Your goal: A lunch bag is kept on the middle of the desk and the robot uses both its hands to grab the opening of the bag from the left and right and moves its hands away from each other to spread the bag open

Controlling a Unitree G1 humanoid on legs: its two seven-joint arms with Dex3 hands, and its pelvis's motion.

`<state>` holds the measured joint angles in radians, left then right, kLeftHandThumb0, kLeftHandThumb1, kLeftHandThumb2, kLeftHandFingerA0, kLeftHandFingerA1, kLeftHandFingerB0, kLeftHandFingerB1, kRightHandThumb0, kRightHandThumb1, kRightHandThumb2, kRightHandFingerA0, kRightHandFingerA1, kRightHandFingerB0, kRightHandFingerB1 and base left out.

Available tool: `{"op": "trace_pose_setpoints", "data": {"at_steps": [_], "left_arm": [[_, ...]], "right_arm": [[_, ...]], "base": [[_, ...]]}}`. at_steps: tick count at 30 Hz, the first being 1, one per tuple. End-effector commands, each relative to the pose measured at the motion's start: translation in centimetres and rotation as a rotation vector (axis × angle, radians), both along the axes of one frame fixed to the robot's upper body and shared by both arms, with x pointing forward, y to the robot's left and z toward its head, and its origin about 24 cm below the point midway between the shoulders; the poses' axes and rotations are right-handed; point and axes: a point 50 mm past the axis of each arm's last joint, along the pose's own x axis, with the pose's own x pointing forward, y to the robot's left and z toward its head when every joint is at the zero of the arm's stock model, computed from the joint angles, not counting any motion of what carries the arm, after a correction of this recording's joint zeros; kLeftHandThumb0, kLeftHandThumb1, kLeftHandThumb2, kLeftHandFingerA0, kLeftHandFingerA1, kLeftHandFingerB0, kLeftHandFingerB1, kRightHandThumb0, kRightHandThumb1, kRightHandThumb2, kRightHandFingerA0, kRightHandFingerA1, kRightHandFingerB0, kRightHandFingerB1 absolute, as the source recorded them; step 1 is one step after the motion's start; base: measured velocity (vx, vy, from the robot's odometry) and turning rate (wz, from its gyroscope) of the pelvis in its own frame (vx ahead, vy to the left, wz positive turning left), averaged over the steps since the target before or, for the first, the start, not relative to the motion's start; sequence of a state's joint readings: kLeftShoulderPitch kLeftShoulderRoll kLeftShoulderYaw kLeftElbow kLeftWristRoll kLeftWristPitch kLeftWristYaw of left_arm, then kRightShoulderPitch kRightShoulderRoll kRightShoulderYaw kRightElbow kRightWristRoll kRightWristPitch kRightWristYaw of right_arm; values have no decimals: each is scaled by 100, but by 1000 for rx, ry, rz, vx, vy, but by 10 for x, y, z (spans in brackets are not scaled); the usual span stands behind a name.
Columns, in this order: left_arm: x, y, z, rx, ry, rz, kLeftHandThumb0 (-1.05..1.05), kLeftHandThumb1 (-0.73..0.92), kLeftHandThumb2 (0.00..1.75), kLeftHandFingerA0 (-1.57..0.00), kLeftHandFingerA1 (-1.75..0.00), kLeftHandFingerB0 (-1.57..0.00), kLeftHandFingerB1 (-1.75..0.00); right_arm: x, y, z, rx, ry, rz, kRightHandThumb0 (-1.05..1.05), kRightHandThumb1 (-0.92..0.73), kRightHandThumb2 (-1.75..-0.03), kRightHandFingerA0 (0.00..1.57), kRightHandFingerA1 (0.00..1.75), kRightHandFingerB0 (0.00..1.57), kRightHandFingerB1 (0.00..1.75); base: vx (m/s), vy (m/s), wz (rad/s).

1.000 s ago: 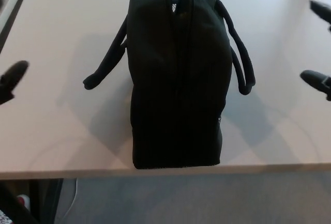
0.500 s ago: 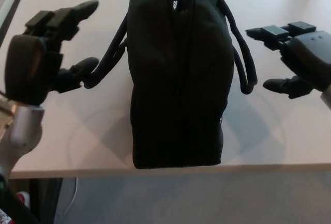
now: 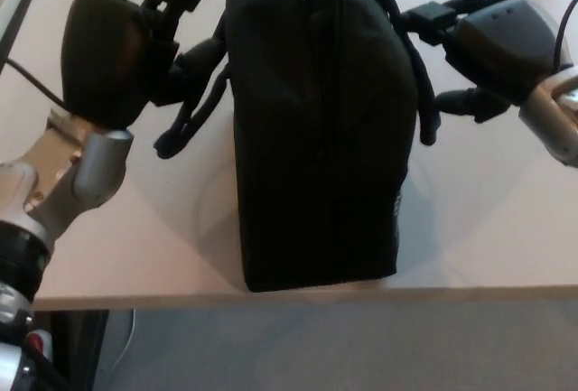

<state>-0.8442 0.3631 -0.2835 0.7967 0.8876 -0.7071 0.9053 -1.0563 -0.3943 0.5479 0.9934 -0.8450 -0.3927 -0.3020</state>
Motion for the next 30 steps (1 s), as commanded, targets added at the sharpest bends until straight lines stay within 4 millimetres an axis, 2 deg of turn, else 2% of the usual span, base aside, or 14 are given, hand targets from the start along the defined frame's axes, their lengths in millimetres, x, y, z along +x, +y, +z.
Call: {"op": "trace_pose_setpoints", "data": {"at_steps": [1,3,4,5,9,10,18,24,25,26,27,28,30], "left_arm": [[-1,6,14,6,-141,45,-8,34,84,-26,-54,-12,-49],[-2,7,14,4,-145,40,-8,34,84,-26,-54,-13,-49],[-2,8,13,4,-145,41,-12,50,55,-38,-33,-26,-31],[-2,8,12,4,-145,43,-12,50,55,-38,-33,-26,-31],[-3,8,5,12,-130,45,-11,51,56,-38,-33,-28,-31],[-3,7,3,15,-123,45,-8,35,85,-26,-54,-15,-49],[-4,7,-8,9,-93,37,-7,34,84,-28,-55,-14,-49],[-6,8,-13,7,-80,35,-7,34,85,-28,-55,-16,-50],[-6,8,-14,7,-78,34,-10,52,55,-42,-34,-29,-30],[-6,8,-14,7,-78,34,-10,52,55,-42,-34,-29,-30],[-6,9,-15,8,-76,35,-10,52,55,-41,-34,-28,-30],[-7,9,-16,8,-75,37,-7,35,85,-28,-55,-15,-49],[-7,10,-17,9,-76,41,-7,35,85,-29,-55,-16,-49]], "right_arm": [[5,-3,14,-23,-75,-50,-43,-54,-57,32,34,28,30],[5,-4,14,-21,-89,-55,-44,-55,-57,32,34,28,30],[5,-4,14,-19,-91,-56,-43,-55,-57,32,34,27,30],[5,-4,14,-17,-92,-57,-43,-55,-57,32,34,27,30],[5,-4,14,-11,-91,-59,-43,-55,-58,32,34,27,30],[4,-4,12,-9,-88,-59,-43,-55,-58,32,34,28,30],[3,0,9,-20,-101,-38,-43,-56,-58,33,34,29,31],[4,3,20,19,-140,-39,-43,-57,-58,34,35,27,30],[4,3,23,36,-144,-40,-42,-57,-58,33,35,27,30],[4,3,24,41,-146,-41,-42,-57,-58,33,35,27,30],[4,1,32,54,-169,-36,-46,-51,-70,27,41,25,38],[4,0,37,62,-191,-37,-42,-57,-58,33,35,28,31],[4,-2,43,78,-220,-43,-41,-57,-58,33,35,28,31]], "base": [[0,0,0],[0,0,0],[0,0,0],[0,0,0],[0,0,0],[0,0,0],[0,0,0],[0,0,0],[0,0,0],[0,0,0],[0,0,0],[0,0,0],[0,0,0]]}}
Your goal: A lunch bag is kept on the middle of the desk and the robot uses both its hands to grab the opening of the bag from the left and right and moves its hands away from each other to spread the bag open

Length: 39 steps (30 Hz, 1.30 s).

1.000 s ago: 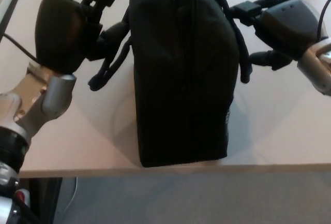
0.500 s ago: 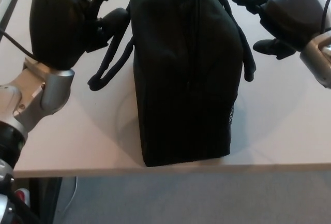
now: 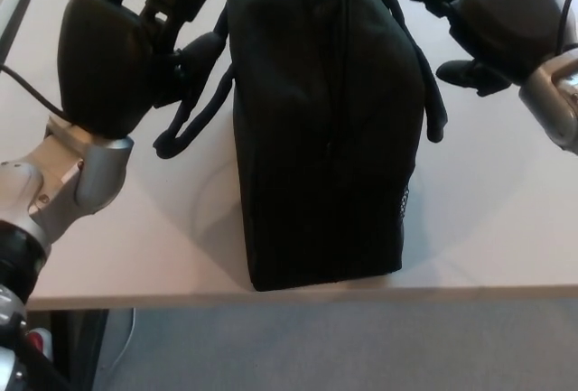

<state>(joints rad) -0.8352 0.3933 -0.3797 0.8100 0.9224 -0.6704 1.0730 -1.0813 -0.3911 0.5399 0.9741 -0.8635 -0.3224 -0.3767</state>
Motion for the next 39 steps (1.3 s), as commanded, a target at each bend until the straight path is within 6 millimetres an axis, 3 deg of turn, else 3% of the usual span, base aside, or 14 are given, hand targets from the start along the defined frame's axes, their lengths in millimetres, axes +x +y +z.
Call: {"op": "trace_pose_setpoints", "data": {"at_steps": [1,5,6,13,14,17,18,19,20,22,23,27,28,39], "left_arm": [[-2,8,-6,-5,-4,29,-9,52,55,-43,-34,-32,-31],[-3,9,-8,-3,-6,38,-13,51,56,-42,-34,-34,-32],[-3,8,-9,-1,-4,38,-8,35,85,-30,-56,-18,-50],[-5,6,-12,-6,12,16,-6,34,85,-31,-56,-21,-51],[-5,6,-13,-4,12,16,-6,34,85,-31,-56,-20,-51],[-5,5,-13,-3,11,13,-5,33,84,-30,-56,-18,-50],[-5,4,-13,-5,9,5,-6,50,55,-43,-34,-35,-32],[-5,4,-14,-5,8,3,-8,49,55,-43,-34,-34,-32],[-5,4,-14,-4,8,2,-5,32,84,-30,-56,-20,-51],[-5,4,-14,-3,5,1,-6,33,84,-30,-56,-20,-51],[-5,4,-14,-2,3,-1,-5,33,84,-30,-56,-20,-51],[-7,4,-14,-11,-20,-14,-5,33,84,-30,-56,-19,-50],[-7,4,-14,-11,-25,-12,-5,34,84,-29,-55,-18,-50],[-9,5,-12,-17,-74,-32,-4,36,87,-27,-55,-18,-51]], "right_arm": [[1,-4,29,66,-117,-4,-41,-57,-58,33,35,29,31],[0,-8,47,113,-171,-16,-42,-56,-58,33,35,28,31],[-1,-10,52,145,-182,-10,-40,-56,-58,34,35,29,31],[-5,-12,69,225,-257,-2,-45,-45,-71,32,45,28,41],[-5,-12,69,228,-256,0,-38,-55,-56,37,36,31,31],[-6,-11,67,220,-249,-5,-39,-54,-57,38,36,31,31],[-6,-12,64,203,-241,-8,-42,-55,-57,37,35,30,31],[-6,-12,60,190,-234,-5,-41,-55,-57,38,35,32,31],[-7,-10,50,149,-217,4,-48,-47,-72,31,44,24,40],[-8,-8,38,84,-187,14,-48,-48,-72,30,43,25,40],[-8,-8,33,49,-176,15,-43,-57,-57,37,35,29,30],[-11,-3,15,-30,-151,40,-48,-46,-71,32,44,26,40],[-12,-1,13,-20,-130,50,-40,-56,-58,35,35,28,30],[-35,14,-13,-237,-84,220,-40,-55,-57,39,36,28,30]], "base": [[0,0,0],[0,0,0],[0,0,0],[0,0,0],[0,0,0],[0,0,0],[0,0,0],[0,0,0],[0,0,0],[0,0,0],[0,0,0],[0,0,0],[0,0,0],[0,0,0]]}}
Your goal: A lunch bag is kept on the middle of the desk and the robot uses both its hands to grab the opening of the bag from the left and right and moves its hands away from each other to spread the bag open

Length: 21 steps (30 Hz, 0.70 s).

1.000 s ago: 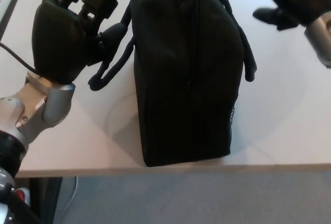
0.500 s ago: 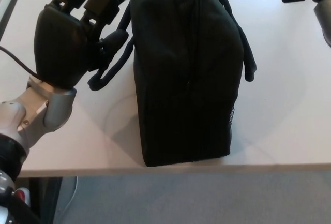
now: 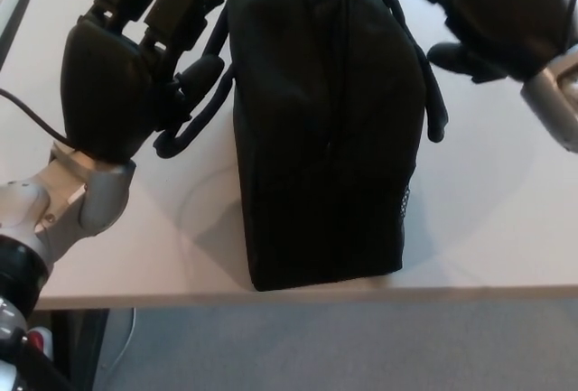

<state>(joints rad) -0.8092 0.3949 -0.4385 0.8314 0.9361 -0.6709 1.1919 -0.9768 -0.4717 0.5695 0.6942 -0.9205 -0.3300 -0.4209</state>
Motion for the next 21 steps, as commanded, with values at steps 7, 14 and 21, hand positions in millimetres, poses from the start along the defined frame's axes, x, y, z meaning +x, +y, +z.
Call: {"op": "trace_pose_setpoints", "data": {"at_steps": [7,14,21], "left_arm": [[-2,4,4,1,-53,-23,-4,36,87,-27,-55,-17,-50],[-3,4,0,3,-32,-28,-3,35,87,-28,-55,-19,-51],[-4,4,-4,7,-30,-33,-6,53,57,-43,-36,-30,-31]], "right_arm": [[-20,-1,-16,-222,30,63,-39,-55,-58,36,36,27,30],[-14,-6,6,-142,-8,11,-44,-50,-69,31,42,26,38],[-14,-7,8,-112,1,14,-45,-50,-70,31,42,26,38]], "base": [[0,0,0],[0,0,0],[0,0,0]]}}
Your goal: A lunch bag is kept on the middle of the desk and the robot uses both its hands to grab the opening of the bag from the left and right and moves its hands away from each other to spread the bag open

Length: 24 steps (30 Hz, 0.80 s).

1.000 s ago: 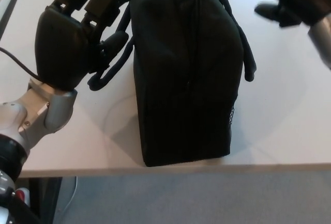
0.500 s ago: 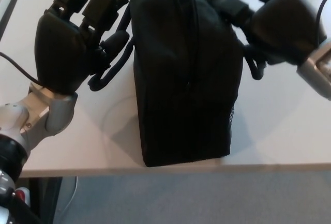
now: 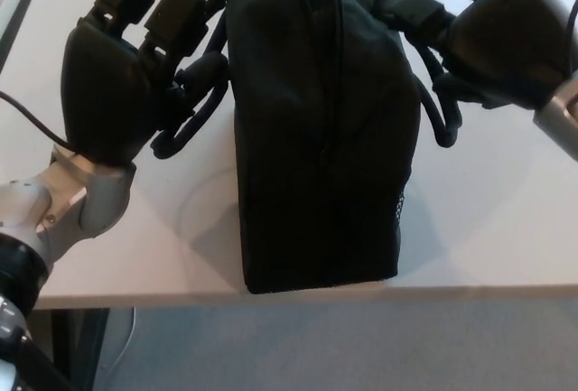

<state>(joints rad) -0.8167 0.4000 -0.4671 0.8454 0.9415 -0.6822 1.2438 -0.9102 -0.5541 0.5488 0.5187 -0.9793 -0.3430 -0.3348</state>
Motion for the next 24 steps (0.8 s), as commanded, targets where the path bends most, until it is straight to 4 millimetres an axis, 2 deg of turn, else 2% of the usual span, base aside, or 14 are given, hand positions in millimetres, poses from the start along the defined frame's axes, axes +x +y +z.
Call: {"op": "trace_pose_setpoints", "data": {"at_steps": [1,2,6,7,12,20,21,24], "left_arm": [[-3,4,-6,18,2,-12,-5,35,87,-28,-55,-19,-51],[-4,4,-9,12,9,-16,-4,34,87,-28,-55,-20,-52],[-8,3,-15,-20,15,-39,-2,35,87,-27,-55,-20,-52],[-8,3,-15,-21,14,-39,-3,52,57,-41,-35,-31,-32],[-11,2,-19,-25,-13,-41,0,51,61,-37,-36,-30,-34],[-17,-1,-17,-34,-79,-118,2,50,61,-39,-36,-38,-35],[-18,-2,-16,-37,-88,-127,2,49,62,-40,-36,-39,-35],[-20,-8,-15,-42,-110,-150,-1,51,57,-41,-35,-40,-34]], "right_arm": [[1,-3,3,5,9,-16,-45,-50,-70,31,42,25,38],[1,-2,2,3,8,-14,-39,-58,-58,36,36,26,30],[-1,2,-4,-15,29,-9,-39,-59,-58,34,35,26,30],[-1,3,-5,-16,28,-7,-39,-59,-58,34,35,27,30],[-2,11,-8,-23,23,17,-38,-59,-58,38,36,27,30],[-1,21,-3,-26,-25,30,-38,-60,-59,36,35,25,30],[0,22,-2,-37,-36,26,-45,-50,-71,30,42,22,38],[1,28,2,-45,-55,37,-53,-49,-74,30,44,23,40]], "base": [[0,0,0],[0,0,0],[0,0,0],[0,0,0],[0,0,0],[0,0,0],[0,0,0],[0,0,0]]}}
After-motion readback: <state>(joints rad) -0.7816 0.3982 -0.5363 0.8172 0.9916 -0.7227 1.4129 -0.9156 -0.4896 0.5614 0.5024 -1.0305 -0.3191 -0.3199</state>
